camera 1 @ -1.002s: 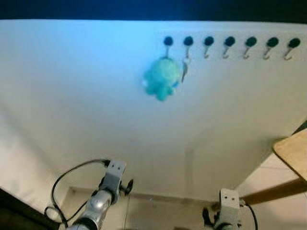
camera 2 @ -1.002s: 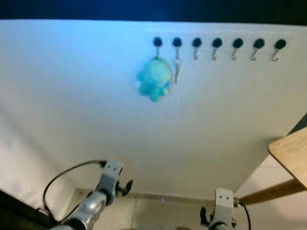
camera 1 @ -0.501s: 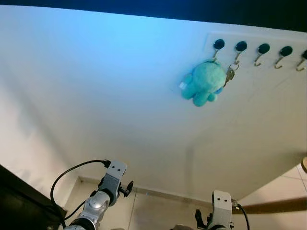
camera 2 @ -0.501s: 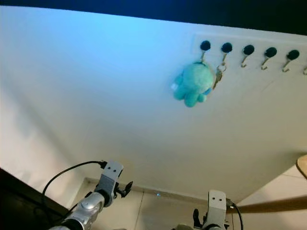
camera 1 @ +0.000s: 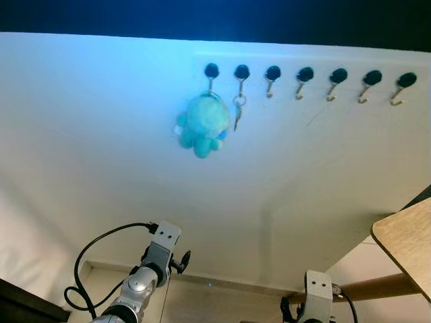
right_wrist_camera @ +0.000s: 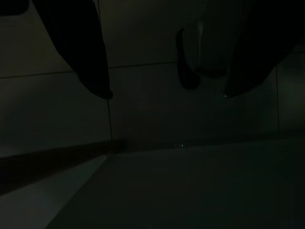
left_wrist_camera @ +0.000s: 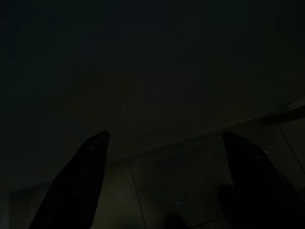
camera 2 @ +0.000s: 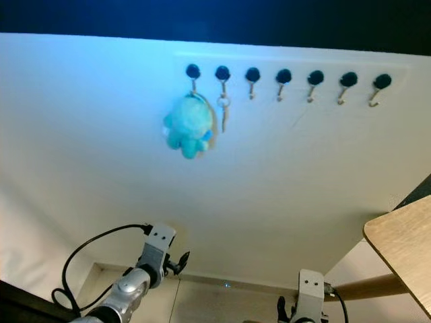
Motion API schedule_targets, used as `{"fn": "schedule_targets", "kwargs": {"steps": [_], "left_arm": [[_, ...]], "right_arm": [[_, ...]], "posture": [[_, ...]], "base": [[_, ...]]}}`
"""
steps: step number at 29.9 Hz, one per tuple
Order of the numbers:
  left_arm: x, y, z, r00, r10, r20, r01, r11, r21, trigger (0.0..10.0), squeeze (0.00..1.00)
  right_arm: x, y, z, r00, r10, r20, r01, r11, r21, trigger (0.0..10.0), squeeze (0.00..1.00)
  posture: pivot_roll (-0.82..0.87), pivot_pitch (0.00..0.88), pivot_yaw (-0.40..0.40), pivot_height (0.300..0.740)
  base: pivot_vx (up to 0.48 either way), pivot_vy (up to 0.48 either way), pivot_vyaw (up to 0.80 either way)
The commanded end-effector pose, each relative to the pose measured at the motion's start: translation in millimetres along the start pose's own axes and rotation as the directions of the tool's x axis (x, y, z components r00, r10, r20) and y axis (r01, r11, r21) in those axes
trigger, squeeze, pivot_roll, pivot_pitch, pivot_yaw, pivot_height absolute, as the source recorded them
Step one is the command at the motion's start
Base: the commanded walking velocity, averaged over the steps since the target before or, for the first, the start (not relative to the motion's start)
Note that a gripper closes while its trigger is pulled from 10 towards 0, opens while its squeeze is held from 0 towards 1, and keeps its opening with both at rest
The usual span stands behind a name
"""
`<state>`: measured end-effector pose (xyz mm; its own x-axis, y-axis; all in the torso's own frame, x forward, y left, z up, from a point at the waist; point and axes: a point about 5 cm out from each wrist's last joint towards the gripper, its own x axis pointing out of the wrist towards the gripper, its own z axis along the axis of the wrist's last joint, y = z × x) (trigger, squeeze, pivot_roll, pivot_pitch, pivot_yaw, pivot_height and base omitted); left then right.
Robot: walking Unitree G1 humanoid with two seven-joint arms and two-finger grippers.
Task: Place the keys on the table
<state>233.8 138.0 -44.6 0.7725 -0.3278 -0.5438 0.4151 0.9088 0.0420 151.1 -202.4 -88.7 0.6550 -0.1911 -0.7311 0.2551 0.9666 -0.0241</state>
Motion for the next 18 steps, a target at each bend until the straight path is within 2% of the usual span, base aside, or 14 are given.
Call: {"fn": "schedule_targets", "kwargs": {"steps": [1, 4, 11, 18], "left_arm": [[-5.1, 6.7, -8.7, 0.999, 0.014, -0.037, -0.013, 1.0, 0.026, 10.0, 0.0], [-5.6, 7.3, -9.9, 0.999, 0.014, -0.044, -0.013, 1.0, 0.018, 10.0, 0.0], [-6.1, 7.3, -10.4, 0.999, 0.005, -0.044, -0.004, 1.0, 0.028, 10.0, 0.0], [-6.0, 8.3, -6.4, 1.0, -0.006, -0.012, 0.007, 0.999, 0.032, 10.0, 0.0]], "right_arm": [[-1.2, 1.2, -3.7, 1.0, -0.002, -0.011, 0.002, 1.0, 0.013, 10.0, 0.0], [-1.3, 1.4, -3.6, 1.0, -0.003, -0.009, 0.003, 1.0, 0.012, 10.0, 0.0], [-1.7, 2.3, -5.0, 1.0, -0.001, -0.014, 0.001, 1.0, 0.009, 10.0, 0.0], [-2.4, 4.1, -6.5, 1.0, 0.003, -0.014, -0.003, 1.0, 0.021, 10.0, 0.0]], "posture": [[0.01, 0.033, 0.006, 0.74], [0.01, 0.033, 0.006, 0.74], [0.01, 0.032, 0.008, 0.74], [0.02, 0.029, 0.018, 0.74]], "base": [[0.0, 0.0, 0.0], [0.0, 0.0, 0.0], [0.0, 0.48, 0.0], [0.0, 0.0, 0.0]]}}
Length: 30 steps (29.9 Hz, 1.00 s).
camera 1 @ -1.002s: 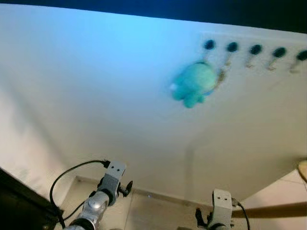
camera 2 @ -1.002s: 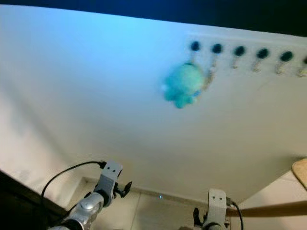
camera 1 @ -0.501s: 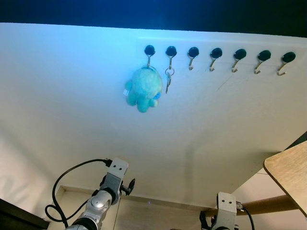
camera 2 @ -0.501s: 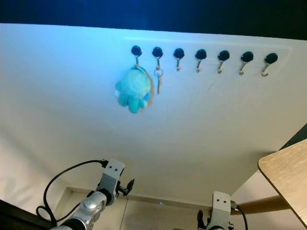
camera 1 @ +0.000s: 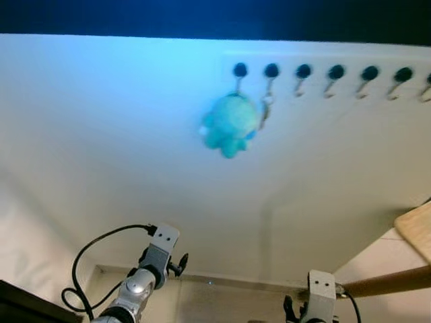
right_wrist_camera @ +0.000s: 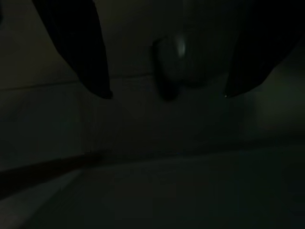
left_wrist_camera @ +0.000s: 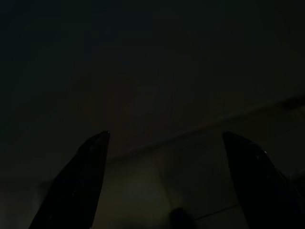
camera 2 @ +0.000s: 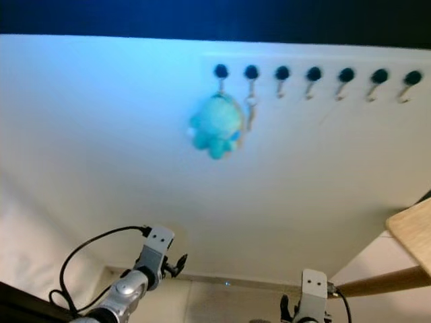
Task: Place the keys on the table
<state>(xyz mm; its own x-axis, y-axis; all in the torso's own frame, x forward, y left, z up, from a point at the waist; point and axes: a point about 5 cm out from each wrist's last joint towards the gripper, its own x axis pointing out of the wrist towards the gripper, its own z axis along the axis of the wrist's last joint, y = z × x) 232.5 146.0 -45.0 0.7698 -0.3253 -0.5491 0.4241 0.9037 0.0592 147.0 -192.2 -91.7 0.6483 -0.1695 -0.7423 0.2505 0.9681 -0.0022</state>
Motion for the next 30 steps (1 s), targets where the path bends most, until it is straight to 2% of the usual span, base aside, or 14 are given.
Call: {"fn": "schedule_targets", "kwargs": {"steps": [1, 15, 23, 26, 30], "left_arm": [[-2.5, 1.9, -2.9, 1.0, -0.009, -0.003, 0.009, 1.0, 0.013, 10.0, 0.0], [-1.6, 2.6, 0.9, 1.0, -0.029, 0.012, 0.029, 0.999, 0.028, 10.0, 0.0], [-2.0, 1.0, -2.5, 0.999, -0.033, -0.007, 0.033, 0.999, 0.004, 10.0, 0.0], [-1.9, 0.7, -4.2, 1.0, -0.025, -0.016, 0.024, 0.999, -0.032, 10.0, 0.0], [-1.9, 0.5, -4.2, 1.0, -0.023, -0.014, 0.023, 0.999, -0.04, 10.0, 0.0]], "right_arm": [[-0.2, -4.4, 0.1, 1.0, -0.015, 0.002, 0.015, 1.0, 0.013, 10.0, 0.0], [-2.2, -2.6, -2.5, 1.0, -0.024, 0.018, 0.023, 0.999, 0.048, 10.0, 0.0], [-2.8, -5.2, -3.3, 0.999, -0.026, 0.02, 0.025, 0.998, 0.063, 10.0, 0.0], [-2.6, -5.1, -2.3, 0.999, -0.024, 0.024, 0.023, 0.999, 0.041, 10.0, 0.0], [-2.4, -4.6, -2.7, 1.0, -0.02, 0.018, 0.019, 0.999, 0.036, 10.0, 0.0]], "posture": [[0.02, 0.029, 0.019, 0.74], [0.02, 0.027, 0.034, 0.74], [0.01, 0.026, 0.034, 0.74], [0.01, 0.024, 0.029, 0.74], [0.01, 0.025, 0.027, 0.74]], "base": [[0.0, 0.0, 0.0], [0.0, 0.0, 0.0], [0.0, 0.0, -0.77], [0.0, 0.0, 0.0], [0.0, 0.0, 0.0]]}}
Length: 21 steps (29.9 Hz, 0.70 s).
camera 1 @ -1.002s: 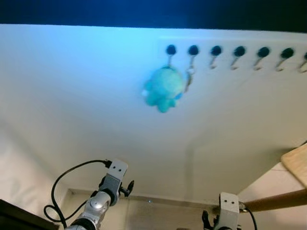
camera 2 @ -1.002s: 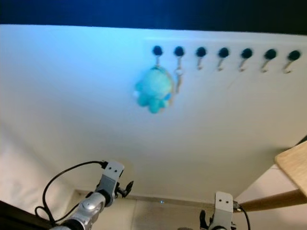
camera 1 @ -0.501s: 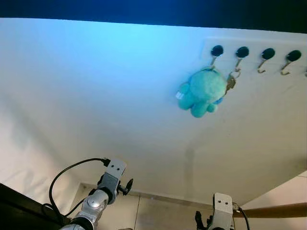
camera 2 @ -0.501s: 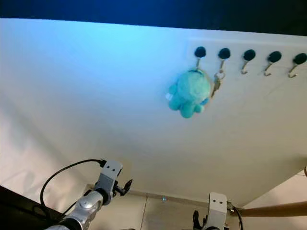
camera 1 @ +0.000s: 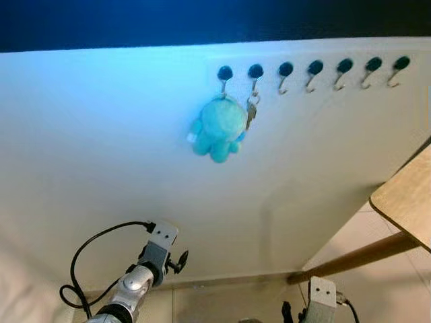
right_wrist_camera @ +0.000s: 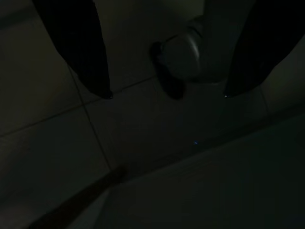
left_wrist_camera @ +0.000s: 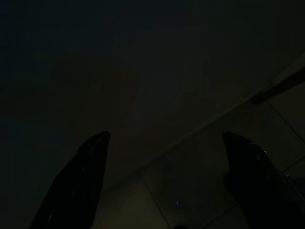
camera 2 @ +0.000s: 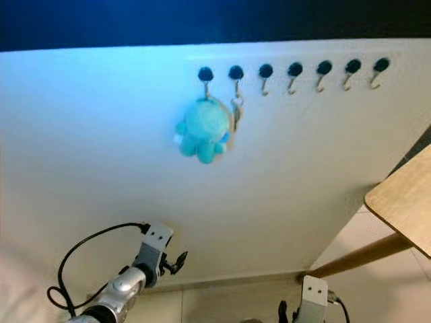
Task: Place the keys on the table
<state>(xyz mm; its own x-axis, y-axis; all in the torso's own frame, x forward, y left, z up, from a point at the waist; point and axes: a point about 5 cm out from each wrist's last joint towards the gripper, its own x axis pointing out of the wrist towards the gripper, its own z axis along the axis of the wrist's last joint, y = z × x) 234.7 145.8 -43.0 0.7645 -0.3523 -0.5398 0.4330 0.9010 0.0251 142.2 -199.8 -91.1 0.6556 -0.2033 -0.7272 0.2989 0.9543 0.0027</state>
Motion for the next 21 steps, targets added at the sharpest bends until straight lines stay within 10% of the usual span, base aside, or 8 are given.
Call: {"fn": "schedule_targets", "kwargs": {"steps": [1, 21], "left_arm": [[-2.8, -0.3, -7.2, 1.0, 0.004, -0.027, -0.005, 1.0, -0.019, 10.0, 0.0], [-2.6, -0.8, -8.0, 0.999, 0.013, -0.031, -0.014, 0.999, -0.039, 10.0, 0.0]], "right_arm": [[-0.2, 3.9, -1.2, 1.0, 0.011, -0.006, -0.011, 1.0, -0.004, 10.0, 0.0], [2.8, 8.6, 4.3, 1.0, 0.029, -0.004, -0.029, 0.999, -0.015, 10.0, 0.0]], "posture": [[0.01, 0.025, 0.025, 0.74], [0.02, 0.022, 0.018, 0.74]], "base": [[0.0, 0.0, 0.0], [-0.231, 0.0, 0.0]]}}
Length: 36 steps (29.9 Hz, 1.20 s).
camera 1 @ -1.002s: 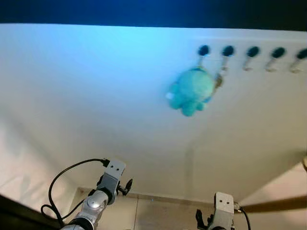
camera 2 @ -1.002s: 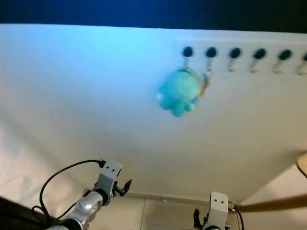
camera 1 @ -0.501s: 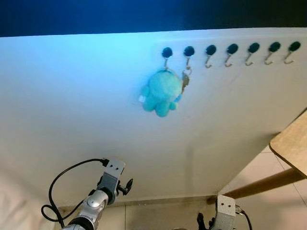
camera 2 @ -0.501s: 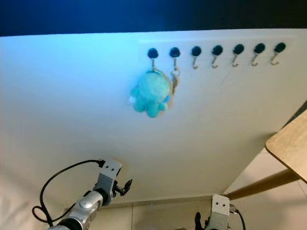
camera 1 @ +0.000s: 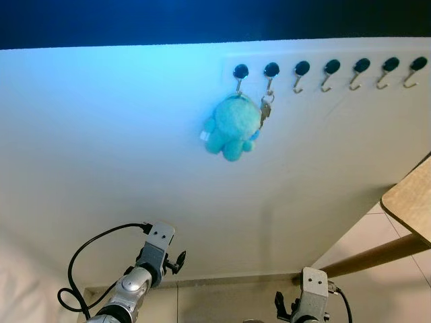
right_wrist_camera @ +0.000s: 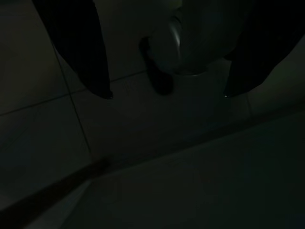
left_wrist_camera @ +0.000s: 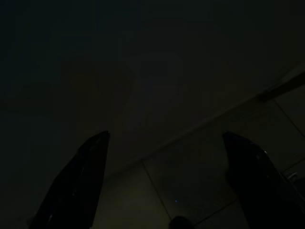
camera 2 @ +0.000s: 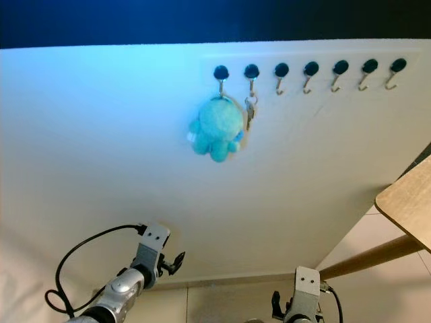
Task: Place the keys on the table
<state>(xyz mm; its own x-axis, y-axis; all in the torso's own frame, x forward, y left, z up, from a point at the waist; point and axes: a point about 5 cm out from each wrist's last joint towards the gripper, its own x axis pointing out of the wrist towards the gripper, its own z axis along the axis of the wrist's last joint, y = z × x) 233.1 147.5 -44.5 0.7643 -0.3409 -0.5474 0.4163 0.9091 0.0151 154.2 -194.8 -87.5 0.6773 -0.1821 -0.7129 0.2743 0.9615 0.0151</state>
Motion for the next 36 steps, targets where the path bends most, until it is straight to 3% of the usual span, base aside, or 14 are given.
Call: {"fn": "schedule_targets", "kwargs": {"steps": [1, 7, 36], "left_arm": [[-1.5, -1.4, -5.3, 1.0, 0.002, -0.021, -0.003, 1.0, -0.019, 10.0, 0.0], [-1.1, -1.5, -4.8, 1.0, 0.0, -0.024, 0.0, 1.0, -0.013, 10.0, 0.0], [4.1, -5.8, 0.5, 0.999, -0.031, -0.044, 0.031, 1.0, 0.002, 10.0, 0.0]], "right_arm": [[-1.7, 0.3, -5.6, 1.0, 0.003, -0.025, -0.003, 1.0, -0.005, 10.0, 0.0], [-2.1, 0.4, -6.8, 1.0, 0.002, -0.029, -0.002, 1.0, -0.001, 10.0, 0.0], [-3.3, 0.5, -9.3, 0.999, -0.001, -0.033, 0.001, 1.0, 0.015, 10.0, 0.0]], "posture": [[0.02, 0.022, 0.018, 0.74], [0.02, 0.023, 0.022, 0.74], [0.02, 0.028, 0.026, 0.74]], "base": [[-0.311, 0.0, 0.0], [-0.31, 0.0, 0.0], [0.0, 0.0, 0.0]]}}
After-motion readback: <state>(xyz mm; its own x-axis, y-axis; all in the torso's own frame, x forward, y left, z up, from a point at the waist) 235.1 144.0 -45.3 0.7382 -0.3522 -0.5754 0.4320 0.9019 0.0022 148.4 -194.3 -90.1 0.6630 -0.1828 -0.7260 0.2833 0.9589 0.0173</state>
